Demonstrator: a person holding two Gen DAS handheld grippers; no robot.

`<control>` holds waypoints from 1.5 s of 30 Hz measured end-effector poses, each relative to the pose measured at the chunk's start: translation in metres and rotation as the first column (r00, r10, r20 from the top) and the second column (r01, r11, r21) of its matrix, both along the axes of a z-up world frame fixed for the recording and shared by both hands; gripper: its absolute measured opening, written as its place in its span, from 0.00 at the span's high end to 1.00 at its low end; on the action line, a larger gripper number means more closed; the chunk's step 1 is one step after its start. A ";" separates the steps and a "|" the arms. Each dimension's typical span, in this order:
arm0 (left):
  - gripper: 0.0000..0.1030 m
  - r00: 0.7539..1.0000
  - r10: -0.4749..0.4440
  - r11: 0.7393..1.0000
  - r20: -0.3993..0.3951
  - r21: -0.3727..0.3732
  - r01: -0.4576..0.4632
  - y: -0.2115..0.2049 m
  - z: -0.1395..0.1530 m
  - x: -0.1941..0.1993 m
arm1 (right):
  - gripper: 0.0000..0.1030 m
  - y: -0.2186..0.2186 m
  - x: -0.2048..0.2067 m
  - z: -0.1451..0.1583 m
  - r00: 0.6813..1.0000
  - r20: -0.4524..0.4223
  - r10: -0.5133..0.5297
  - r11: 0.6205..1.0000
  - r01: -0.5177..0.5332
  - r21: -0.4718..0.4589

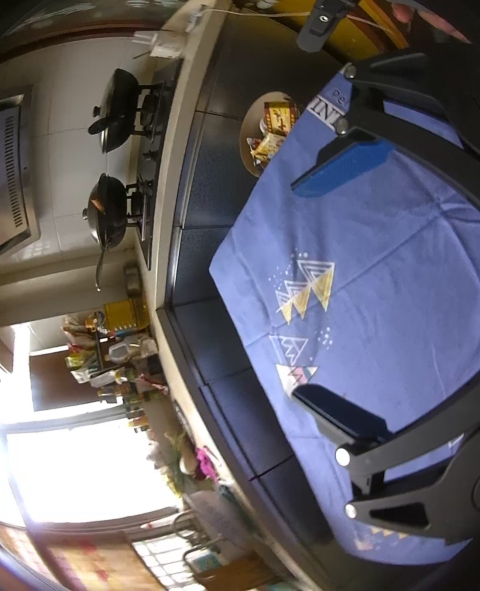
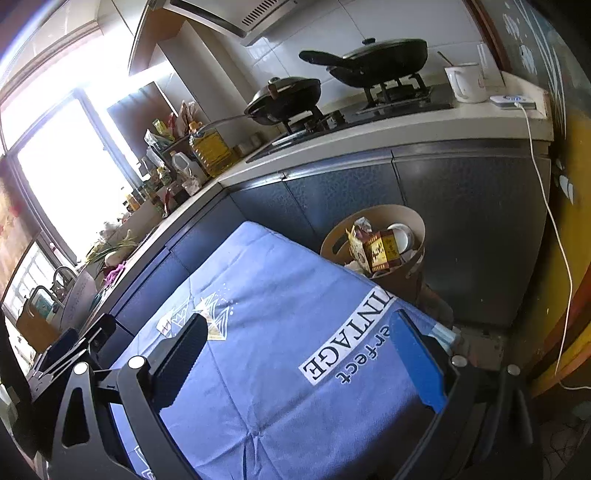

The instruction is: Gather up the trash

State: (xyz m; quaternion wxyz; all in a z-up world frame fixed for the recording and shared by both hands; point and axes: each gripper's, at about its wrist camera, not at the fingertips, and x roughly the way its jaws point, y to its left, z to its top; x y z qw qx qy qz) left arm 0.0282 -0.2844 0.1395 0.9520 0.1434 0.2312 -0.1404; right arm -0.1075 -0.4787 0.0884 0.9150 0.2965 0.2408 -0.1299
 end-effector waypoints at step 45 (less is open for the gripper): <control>0.06 0.999 0.035 0.999 -0.028 0.032 -0.034 0.003 -0.010 0.009 | 0.07 -0.001 0.008 -0.017 1.000 -0.027 0.010 1.000 -0.009 0.028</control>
